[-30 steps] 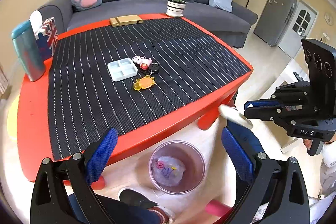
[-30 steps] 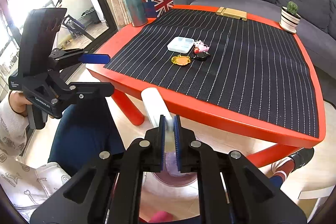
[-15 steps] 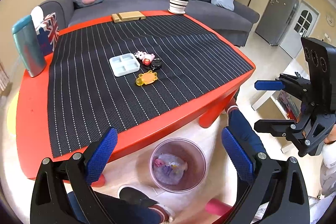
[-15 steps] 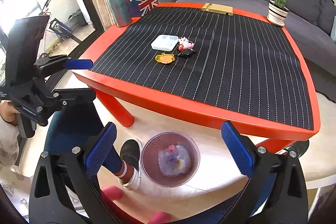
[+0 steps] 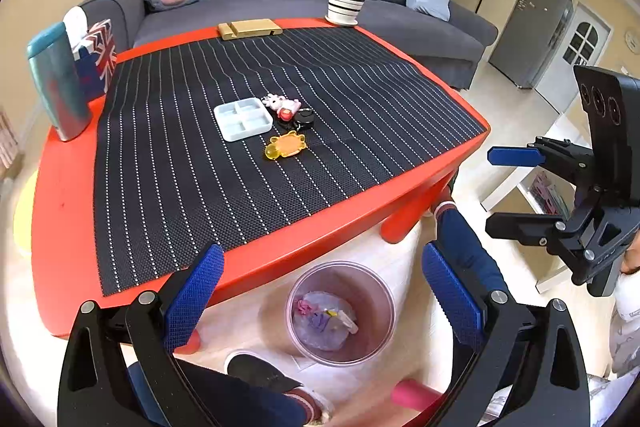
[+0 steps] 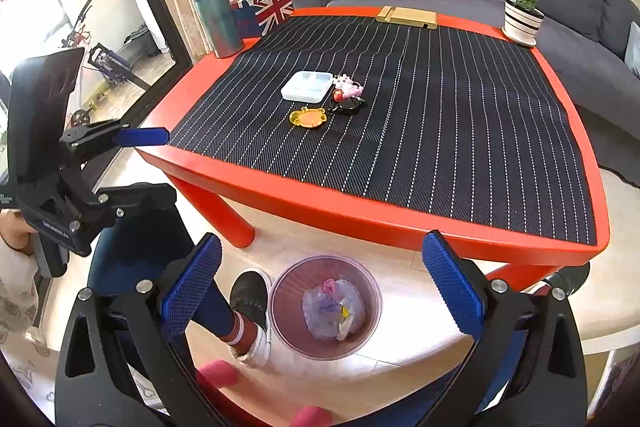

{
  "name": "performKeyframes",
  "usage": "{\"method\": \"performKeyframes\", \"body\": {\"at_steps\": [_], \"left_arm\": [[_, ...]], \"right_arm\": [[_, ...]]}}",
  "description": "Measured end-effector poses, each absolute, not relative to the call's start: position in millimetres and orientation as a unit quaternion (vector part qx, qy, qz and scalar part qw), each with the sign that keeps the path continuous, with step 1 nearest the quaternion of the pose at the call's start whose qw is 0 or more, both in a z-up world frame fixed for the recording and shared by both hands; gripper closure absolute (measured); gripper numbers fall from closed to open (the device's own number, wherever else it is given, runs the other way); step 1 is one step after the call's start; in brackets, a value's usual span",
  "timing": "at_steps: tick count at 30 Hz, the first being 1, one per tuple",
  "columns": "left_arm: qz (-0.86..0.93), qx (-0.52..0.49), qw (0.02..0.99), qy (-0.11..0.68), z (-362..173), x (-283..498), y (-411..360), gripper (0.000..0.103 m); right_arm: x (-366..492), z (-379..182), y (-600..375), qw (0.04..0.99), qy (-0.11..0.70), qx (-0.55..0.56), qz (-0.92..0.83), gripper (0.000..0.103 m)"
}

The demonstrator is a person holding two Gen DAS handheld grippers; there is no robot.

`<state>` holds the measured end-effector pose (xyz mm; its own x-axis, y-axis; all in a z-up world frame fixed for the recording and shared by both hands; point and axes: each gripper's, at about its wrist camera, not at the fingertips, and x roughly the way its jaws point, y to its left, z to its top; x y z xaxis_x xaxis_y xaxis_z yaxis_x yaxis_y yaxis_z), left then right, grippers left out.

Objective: Collect trash

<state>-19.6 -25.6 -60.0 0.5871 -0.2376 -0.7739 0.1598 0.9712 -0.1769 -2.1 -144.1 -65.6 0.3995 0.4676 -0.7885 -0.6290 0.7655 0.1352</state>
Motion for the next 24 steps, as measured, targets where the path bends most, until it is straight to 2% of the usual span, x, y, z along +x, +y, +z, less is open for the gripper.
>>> {"method": "performKeyframes", "body": {"at_steps": [24], "left_arm": [[-0.073,-0.07,0.895,0.435,-58.3,-16.3,22.2,0.008]], "right_arm": [[70.0,-64.7,-62.1,0.836,0.441,-0.092,0.312,0.004]]}}
